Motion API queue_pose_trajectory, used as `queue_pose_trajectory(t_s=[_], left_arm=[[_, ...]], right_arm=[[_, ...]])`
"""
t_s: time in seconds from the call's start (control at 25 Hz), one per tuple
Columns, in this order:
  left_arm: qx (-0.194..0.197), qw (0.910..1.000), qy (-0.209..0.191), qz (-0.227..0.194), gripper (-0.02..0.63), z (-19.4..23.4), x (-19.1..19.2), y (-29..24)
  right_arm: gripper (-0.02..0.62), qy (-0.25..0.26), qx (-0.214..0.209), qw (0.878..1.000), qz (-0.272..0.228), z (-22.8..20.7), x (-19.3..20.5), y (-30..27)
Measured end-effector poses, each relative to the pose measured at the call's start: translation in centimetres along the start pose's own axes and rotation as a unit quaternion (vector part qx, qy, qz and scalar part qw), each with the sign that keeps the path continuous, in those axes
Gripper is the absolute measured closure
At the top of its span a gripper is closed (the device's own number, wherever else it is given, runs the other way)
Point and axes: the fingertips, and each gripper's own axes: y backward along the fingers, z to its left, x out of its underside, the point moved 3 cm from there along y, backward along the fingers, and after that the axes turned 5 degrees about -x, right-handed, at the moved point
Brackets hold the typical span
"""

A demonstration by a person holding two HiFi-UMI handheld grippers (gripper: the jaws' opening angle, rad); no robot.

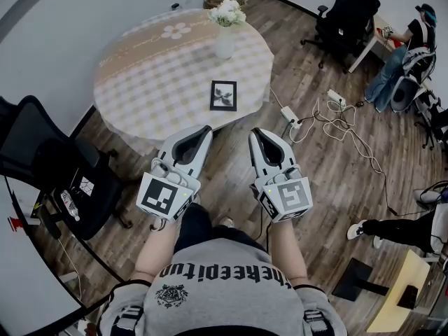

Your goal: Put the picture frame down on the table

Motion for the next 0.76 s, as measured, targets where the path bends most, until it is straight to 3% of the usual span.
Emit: queue_pose_trajectory(t_s=[0.76], left_arm=[[-0.004, 1.0000, -0.006, 0.004, 0.591, -1.3, 0.3, -0.4]], right_arm=[[0.589, 0.002, -0.005, 1.000, -0.006, -0.7, 0.2, 1.0]])
